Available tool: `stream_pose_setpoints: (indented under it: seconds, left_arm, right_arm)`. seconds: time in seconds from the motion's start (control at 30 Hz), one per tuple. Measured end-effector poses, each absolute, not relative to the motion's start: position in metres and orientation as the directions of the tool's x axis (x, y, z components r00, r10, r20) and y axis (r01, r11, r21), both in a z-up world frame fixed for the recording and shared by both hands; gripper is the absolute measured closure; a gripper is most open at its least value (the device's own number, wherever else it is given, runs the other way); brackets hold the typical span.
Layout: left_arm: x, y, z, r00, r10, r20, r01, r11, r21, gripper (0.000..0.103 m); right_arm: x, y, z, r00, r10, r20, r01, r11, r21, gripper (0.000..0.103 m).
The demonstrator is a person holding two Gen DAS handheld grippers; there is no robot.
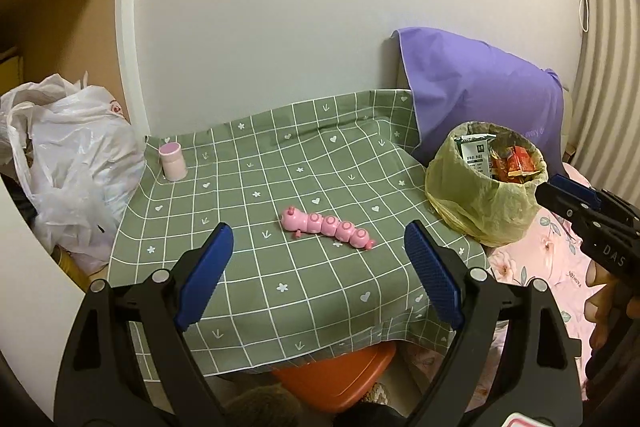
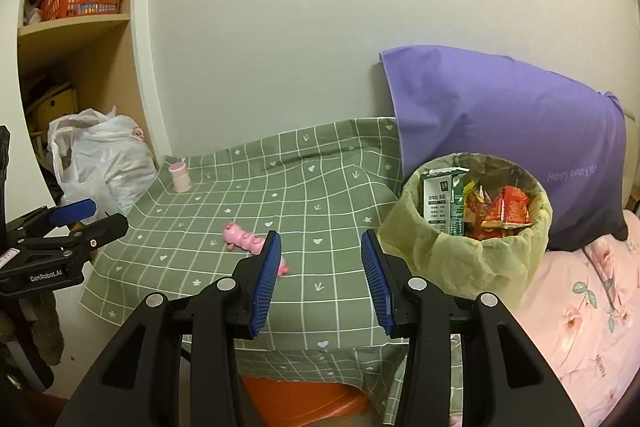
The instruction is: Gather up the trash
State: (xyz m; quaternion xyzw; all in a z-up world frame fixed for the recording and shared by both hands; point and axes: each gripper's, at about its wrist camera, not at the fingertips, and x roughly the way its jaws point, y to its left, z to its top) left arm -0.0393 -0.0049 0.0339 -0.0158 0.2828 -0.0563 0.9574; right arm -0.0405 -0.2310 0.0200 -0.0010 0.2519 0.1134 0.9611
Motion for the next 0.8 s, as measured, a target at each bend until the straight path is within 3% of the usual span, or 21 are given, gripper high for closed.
stream_pose_setpoints:
  seconds: [0.8]
  left_arm:
    - [-0.0436,0.0046,0.0411,0.852,-0.103,-0.514,0.087,0.995,-0.055,0.02]
  right_arm:
    - [-0.0437,-0.225,0.0199,0.842,0.231,-0.487,-0.232,0.971,0.06,0.063]
